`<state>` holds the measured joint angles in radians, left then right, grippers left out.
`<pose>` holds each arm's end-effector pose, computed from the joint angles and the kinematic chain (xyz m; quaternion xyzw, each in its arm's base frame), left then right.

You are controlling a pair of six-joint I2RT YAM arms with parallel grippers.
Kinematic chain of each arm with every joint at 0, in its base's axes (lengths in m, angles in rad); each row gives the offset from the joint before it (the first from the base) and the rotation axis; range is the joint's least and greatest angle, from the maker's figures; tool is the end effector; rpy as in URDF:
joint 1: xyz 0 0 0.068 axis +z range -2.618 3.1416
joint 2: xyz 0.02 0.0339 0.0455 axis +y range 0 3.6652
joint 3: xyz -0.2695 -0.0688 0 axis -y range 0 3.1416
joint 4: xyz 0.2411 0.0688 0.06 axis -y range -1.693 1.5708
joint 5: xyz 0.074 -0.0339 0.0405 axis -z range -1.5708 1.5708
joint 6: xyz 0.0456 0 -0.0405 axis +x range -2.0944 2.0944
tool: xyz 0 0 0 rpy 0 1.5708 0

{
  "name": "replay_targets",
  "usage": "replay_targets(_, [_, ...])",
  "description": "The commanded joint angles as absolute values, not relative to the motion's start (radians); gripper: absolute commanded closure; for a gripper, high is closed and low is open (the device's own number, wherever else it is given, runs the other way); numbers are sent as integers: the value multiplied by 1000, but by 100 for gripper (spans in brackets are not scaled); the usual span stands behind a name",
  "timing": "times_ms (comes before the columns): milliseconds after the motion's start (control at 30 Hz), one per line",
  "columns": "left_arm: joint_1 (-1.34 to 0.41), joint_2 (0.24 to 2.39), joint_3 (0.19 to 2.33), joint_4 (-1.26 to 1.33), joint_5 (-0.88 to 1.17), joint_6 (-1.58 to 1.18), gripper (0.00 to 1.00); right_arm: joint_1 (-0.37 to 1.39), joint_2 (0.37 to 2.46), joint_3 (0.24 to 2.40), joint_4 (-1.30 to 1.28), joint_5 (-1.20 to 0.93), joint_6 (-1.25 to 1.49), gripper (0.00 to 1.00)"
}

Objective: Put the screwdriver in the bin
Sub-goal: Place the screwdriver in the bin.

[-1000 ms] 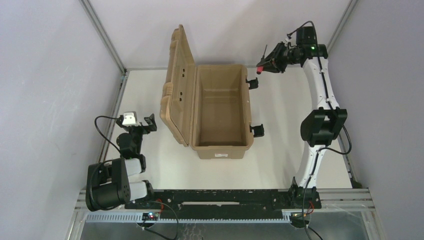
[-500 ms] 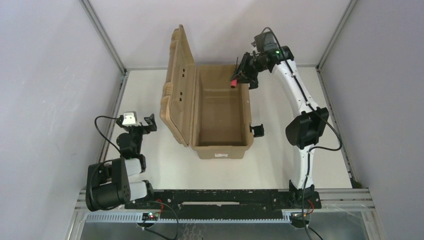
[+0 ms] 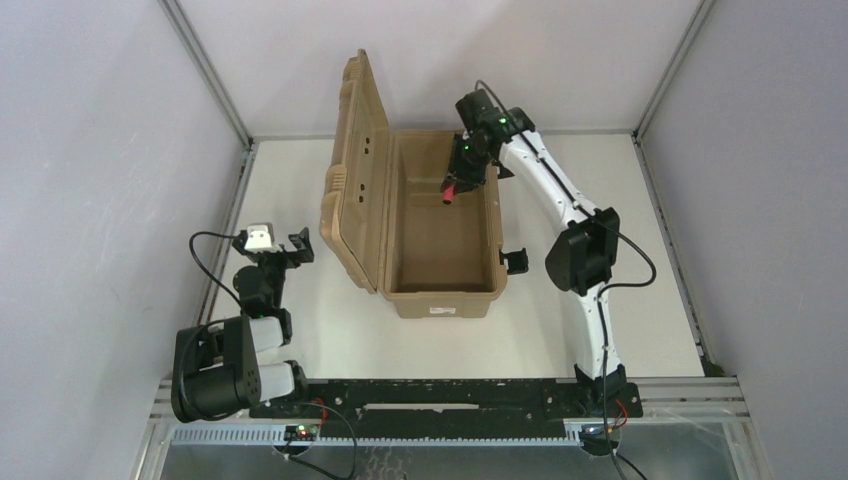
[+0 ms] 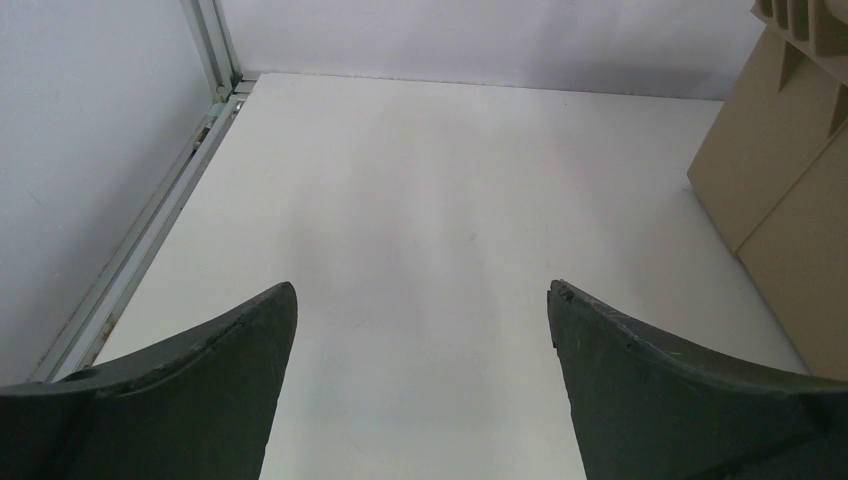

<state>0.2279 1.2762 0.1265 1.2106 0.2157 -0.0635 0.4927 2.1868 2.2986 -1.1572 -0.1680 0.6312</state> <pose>0.2101 0.0387 0.1831 -0.0213 0.6854 -0.0141 0.7277 0.4090 0.2282 0.3171 0.0448 0.9615 0.2064 0.1758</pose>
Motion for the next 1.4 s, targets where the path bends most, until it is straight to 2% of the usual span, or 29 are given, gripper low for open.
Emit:
replay_targets(0, [222, 1271, 109, 1243, 215, -66, 0, 536, 2213, 2284, -1155, -75, 605, 85])
replay_targets(433, [223, 1270, 109, 1243, 216, -66, 0, 561, 2330, 2168, -1084, -72, 583, 86])
replay_targets(967, [225, 1270, 110, 1241, 218, -66, 0, 566, 2433, 2171, -1070, -55, 570, 85])
replay_targets(1100, [225, 1270, 111, 1241, 218, -66, 0, 568, 2442, 2172, -1069, -48, 577, 82])
replay_targets(1367, [226, 1270, 110, 1241, 220, -66, 0, 568, 2462, 2187, -1077, -57, 579, 69])
